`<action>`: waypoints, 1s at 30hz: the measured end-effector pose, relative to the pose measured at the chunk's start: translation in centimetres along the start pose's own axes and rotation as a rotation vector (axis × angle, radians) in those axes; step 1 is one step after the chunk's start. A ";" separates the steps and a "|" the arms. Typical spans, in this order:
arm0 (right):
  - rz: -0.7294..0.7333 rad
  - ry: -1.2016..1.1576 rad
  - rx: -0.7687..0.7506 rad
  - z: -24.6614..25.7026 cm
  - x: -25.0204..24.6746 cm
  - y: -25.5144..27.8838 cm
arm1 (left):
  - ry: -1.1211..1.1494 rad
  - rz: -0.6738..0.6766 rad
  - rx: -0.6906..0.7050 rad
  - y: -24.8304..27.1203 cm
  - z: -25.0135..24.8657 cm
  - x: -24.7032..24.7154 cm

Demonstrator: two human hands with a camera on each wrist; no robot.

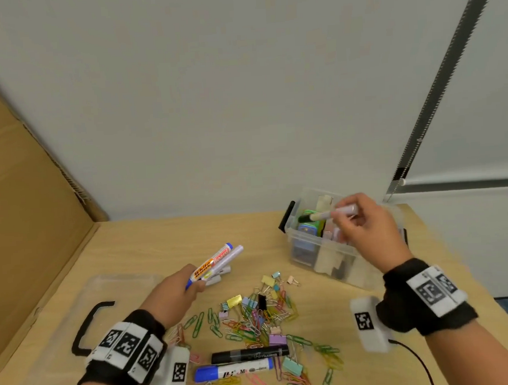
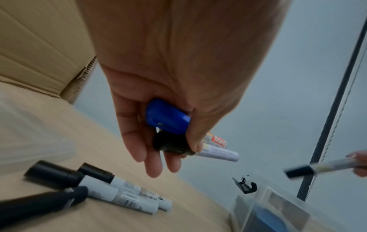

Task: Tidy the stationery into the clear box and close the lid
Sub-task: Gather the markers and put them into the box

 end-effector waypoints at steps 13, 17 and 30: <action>0.060 0.578 0.181 -5.8 -0.7 -7.7 | 0.093 0.032 -0.023 0.3 -3.3 1.9; 0.185 0.779 0.295 -7.3 0.2 -9.7 | 0.126 0.022 -0.024 0.6 -3.5 1.5; 0.124 0.778 0.393 -8.4 -3.2 -5.4 | 0.149 0.049 0.054 1.8 -5.9 2.7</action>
Point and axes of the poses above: each hand's wrist, its own y-axis away from the middle knuckle, its own x-axis out of the palm, z = x × y, the point moved 5 cm from there along -y, towards the middle knuckle, and after that the axes turned 9 degrees about -y, right-handed, at the moved point
